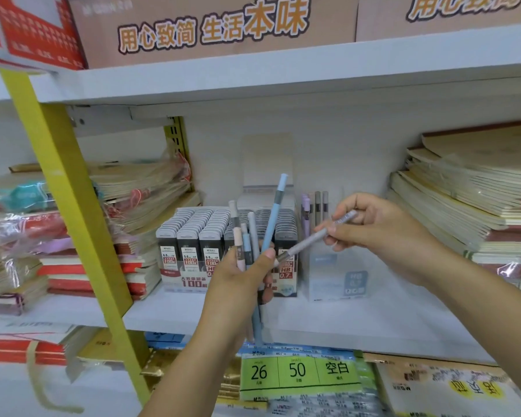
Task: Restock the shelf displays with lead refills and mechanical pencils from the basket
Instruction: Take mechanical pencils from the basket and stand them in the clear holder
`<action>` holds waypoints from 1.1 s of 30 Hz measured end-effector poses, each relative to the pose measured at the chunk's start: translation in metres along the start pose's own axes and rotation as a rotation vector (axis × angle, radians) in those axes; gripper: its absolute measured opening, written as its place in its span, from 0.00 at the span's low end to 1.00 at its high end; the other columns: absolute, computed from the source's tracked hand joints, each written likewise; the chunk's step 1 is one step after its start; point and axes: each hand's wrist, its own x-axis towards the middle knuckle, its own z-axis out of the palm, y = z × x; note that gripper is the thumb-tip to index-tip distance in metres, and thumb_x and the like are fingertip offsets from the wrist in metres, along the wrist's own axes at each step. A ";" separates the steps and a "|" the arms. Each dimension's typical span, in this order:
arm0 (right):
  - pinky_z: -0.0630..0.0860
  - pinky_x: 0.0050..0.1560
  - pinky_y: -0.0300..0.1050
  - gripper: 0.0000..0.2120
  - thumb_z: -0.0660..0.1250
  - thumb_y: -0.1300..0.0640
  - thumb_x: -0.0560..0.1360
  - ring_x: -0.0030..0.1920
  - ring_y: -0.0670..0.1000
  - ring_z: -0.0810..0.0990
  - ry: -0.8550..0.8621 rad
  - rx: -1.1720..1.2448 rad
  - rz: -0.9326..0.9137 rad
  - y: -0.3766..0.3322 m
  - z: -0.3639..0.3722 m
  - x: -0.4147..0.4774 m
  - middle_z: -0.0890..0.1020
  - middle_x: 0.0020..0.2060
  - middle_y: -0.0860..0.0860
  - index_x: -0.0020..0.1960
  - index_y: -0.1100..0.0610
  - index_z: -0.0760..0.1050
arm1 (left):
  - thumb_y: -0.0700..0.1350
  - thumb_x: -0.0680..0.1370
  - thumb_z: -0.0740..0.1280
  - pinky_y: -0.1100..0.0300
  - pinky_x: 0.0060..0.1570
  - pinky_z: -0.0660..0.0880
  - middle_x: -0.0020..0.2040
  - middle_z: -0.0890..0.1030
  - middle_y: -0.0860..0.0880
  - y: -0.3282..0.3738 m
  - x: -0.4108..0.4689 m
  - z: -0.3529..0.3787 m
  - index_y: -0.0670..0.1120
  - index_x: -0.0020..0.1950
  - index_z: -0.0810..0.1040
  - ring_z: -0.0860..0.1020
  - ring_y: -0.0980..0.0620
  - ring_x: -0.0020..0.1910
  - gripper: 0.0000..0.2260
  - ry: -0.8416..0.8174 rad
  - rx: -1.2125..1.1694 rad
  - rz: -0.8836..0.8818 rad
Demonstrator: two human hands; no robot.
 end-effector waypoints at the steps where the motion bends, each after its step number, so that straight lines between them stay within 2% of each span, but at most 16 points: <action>1: 0.80 0.41 0.41 0.08 0.73 0.67 0.70 0.39 0.53 0.83 -0.008 -0.103 0.001 -0.001 -0.003 -0.001 0.86 0.39 0.54 0.43 0.56 0.78 | 0.50 0.78 0.71 0.60 0.29 0.74 0.27 0.77 0.55 0.002 0.001 -0.003 0.46 0.50 0.80 0.73 0.56 0.25 0.08 0.024 0.062 0.026; 3: 0.77 0.40 0.37 0.07 0.76 0.60 0.68 0.38 0.48 0.80 -0.004 -0.356 -0.036 -0.007 -0.007 -0.002 0.84 0.37 0.48 0.40 0.49 0.82 | 0.52 0.78 0.71 0.60 0.28 0.75 0.26 0.76 0.56 0.009 0.003 -0.006 0.48 0.49 0.78 0.73 0.56 0.25 0.08 0.054 0.163 0.090; 6: 0.74 0.42 0.40 0.05 0.77 0.49 0.66 0.41 0.44 0.79 -0.024 -0.635 -0.164 -0.023 -0.006 -0.001 0.82 0.39 0.44 0.42 0.44 0.83 | 0.52 0.78 0.71 0.61 0.25 0.73 0.25 0.76 0.56 0.019 0.004 -0.007 0.50 0.47 0.77 0.72 0.56 0.24 0.07 0.053 0.266 0.166; 9: 0.71 0.47 0.36 0.09 0.74 0.48 0.70 0.46 0.39 0.75 -0.131 -0.906 -0.278 -0.030 0.008 0.000 0.80 0.43 0.40 0.51 0.42 0.82 | 0.51 0.78 0.71 0.60 0.22 0.69 0.23 0.73 0.54 0.026 0.004 -0.001 0.51 0.43 0.77 0.70 0.56 0.22 0.07 0.042 0.327 0.220; 11: 0.68 0.53 0.40 0.10 0.70 0.47 0.74 0.49 0.38 0.69 -0.165 -1.068 -0.331 -0.030 0.015 0.001 0.80 0.45 0.40 0.54 0.41 0.81 | 0.50 0.78 0.71 0.60 0.24 0.69 0.24 0.73 0.55 0.028 0.004 0.003 0.51 0.43 0.77 0.70 0.56 0.23 0.07 0.033 0.310 0.236; 13: 0.66 0.55 0.44 0.08 0.68 0.46 0.75 0.50 0.42 0.67 -0.143 -1.150 -0.402 -0.029 0.015 0.001 0.77 0.44 0.39 0.54 0.40 0.80 | 0.50 0.78 0.71 0.63 0.24 0.70 0.25 0.74 0.55 0.028 0.002 0.006 0.50 0.44 0.77 0.71 0.57 0.23 0.07 0.016 0.255 0.220; 16: 0.66 0.49 0.43 0.08 0.70 0.50 0.75 0.48 0.45 0.69 -0.035 -1.077 -0.471 -0.028 0.005 0.001 0.72 0.42 0.40 0.52 0.42 0.82 | 0.51 0.79 0.70 0.64 0.26 0.72 0.28 0.79 0.55 0.025 0.000 0.007 0.49 0.47 0.80 0.73 0.58 0.24 0.06 0.013 0.163 0.170; 18: 0.69 0.45 0.41 0.08 0.71 0.53 0.74 0.44 0.44 0.73 0.064 -1.002 -0.482 -0.027 -0.005 0.006 0.74 0.41 0.41 0.53 0.47 0.82 | 0.50 0.79 0.69 0.64 0.28 0.73 0.30 0.81 0.55 0.024 0.000 0.006 0.47 0.49 0.82 0.74 0.59 0.25 0.07 0.018 0.103 0.143; 21: 0.69 0.42 0.28 0.07 0.72 0.56 0.74 0.42 0.38 0.77 0.176 -0.898 -0.463 -0.024 -0.014 0.019 0.78 0.40 0.39 0.51 0.50 0.81 | 0.50 0.80 0.68 0.66 0.28 0.74 0.33 0.84 0.56 0.023 0.002 0.005 0.45 0.53 0.81 0.75 0.61 0.26 0.09 0.026 0.096 0.114; 23: 0.68 0.40 0.23 0.07 0.72 0.58 0.73 0.42 0.36 0.78 0.208 -0.840 -0.419 -0.018 -0.015 0.030 0.78 0.39 0.39 0.50 0.51 0.78 | 0.49 0.80 0.68 0.66 0.29 0.75 0.36 0.85 0.55 0.021 0.002 0.006 0.46 0.53 0.80 0.75 0.60 0.26 0.08 0.025 0.083 0.098; 26: 0.70 0.37 0.27 0.12 0.70 0.61 0.73 0.38 0.41 0.78 0.237 -0.816 -0.332 -0.001 -0.015 0.047 0.79 0.41 0.46 0.52 0.51 0.71 | 0.50 0.80 0.68 0.66 0.29 0.75 0.36 0.85 0.54 0.018 0.002 0.006 0.47 0.52 0.80 0.74 0.60 0.26 0.07 0.024 0.081 0.085; 28: 0.71 0.37 0.32 0.19 0.69 0.63 0.73 0.38 0.47 0.80 0.235 -0.746 -0.296 0.010 -0.015 0.056 0.79 0.43 0.50 0.59 0.52 0.66 | 0.51 0.80 0.68 0.67 0.29 0.75 0.33 0.84 0.56 0.015 0.003 0.005 0.47 0.51 0.81 0.75 0.60 0.27 0.08 0.028 0.103 0.080; 30: 0.71 0.37 0.33 0.26 0.68 0.65 0.73 0.37 0.49 0.81 0.226 -0.725 -0.301 0.020 -0.015 0.061 0.78 0.42 0.52 0.64 0.49 0.61 | 0.52 0.80 0.68 0.65 0.31 0.75 0.33 0.84 0.55 0.013 0.004 0.004 0.48 0.51 0.82 0.75 0.58 0.28 0.08 0.024 0.100 0.072; 33: 0.71 0.36 0.31 0.25 0.67 0.65 0.74 0.37 0.49 0.81 0.205 -0.763 -0.310 0.031 -0.016 0.067 0.78 0.40 0.51 0.61 0.45 0.61 | 0.50 0.80 0.69 0.63 0.32 0.76 0.34 0.84 0.53 0.010 0.005 0.003 0.48 0.51 0.81 0.75 0.57 0.29 0.07 0.007 0.071 0.065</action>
